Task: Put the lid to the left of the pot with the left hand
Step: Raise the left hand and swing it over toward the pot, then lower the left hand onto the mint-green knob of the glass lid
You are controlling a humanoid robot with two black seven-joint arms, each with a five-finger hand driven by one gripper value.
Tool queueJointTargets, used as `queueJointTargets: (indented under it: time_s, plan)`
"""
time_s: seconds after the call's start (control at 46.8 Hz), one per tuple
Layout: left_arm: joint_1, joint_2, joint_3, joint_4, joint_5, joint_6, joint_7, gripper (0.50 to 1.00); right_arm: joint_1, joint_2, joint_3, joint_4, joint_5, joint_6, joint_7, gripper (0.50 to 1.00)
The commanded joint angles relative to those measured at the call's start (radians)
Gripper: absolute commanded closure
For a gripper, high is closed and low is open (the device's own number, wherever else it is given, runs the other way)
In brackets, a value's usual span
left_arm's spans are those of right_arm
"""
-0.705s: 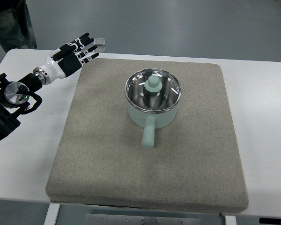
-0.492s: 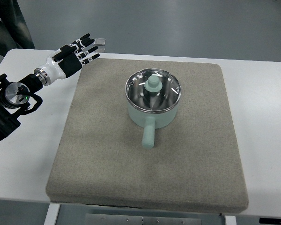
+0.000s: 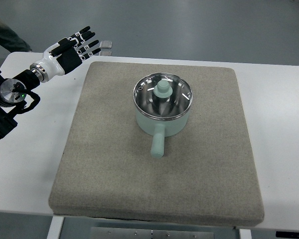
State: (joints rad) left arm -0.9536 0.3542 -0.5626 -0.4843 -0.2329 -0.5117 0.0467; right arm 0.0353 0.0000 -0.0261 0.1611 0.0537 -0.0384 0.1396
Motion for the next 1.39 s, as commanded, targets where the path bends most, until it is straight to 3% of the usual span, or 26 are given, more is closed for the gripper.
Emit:
queueJointTargets:
  time_s: [0.0, 0.171, 0.556, 0.705, 0.919, 1.112, 1.368]
  plan:
    - [-0.023, -0.003, 0.004, 0.000, 0.125, 0.007, -0.017, 0.504, 0.000, 0.000, 0.000, 0.000, 0.000, 0.000, 0.000, 0.576]
    - [-0.060, 0.000, -0.008, -0.002, 0.420, 0.006, -0.146, 0.504, 0.000, 0.000, 0.000, 0.000, 0.000, 0.000, 0.000, 0.576]
    - [-0.212, -0.012, 0.006, -0.020, 0.881, 0.001, -0.165, 0.506, 0.000, 0.000, 0.000, 0.000, 0.000, 0.000, 0.000, 0.576]
    - [-0.261, -0.012, 0.059, -0.103, 1.079, 0.001, -0.171, 0.506, 0.000, 0.000, 0.000, 0.000, 0.000, 0.000, 0.000, 0.576]
    - [-0.359, -0.001, 0.190, -0.160, 1.141, -0.005, -0.249, 0.506, 0.000, 0.000, 0.000, 0.000, 0.000, 0.000, 0.000, 0.576]
    - [-0.482, -0.009, 0.374, -0.232, 1.238, -0.004, -0.251, 0.506, 0.000, 0.000, 0.000, 0.000, 0.000, 0.000, 0.000, 0.576]
    - [-0.560, -0.026, 0.408, -0.365, 1.592, -0.004, -0.249, 0.504, 0.000, 0.000, 0.000, 0.000, 0.000, 0.000, 0.000, 0.576]
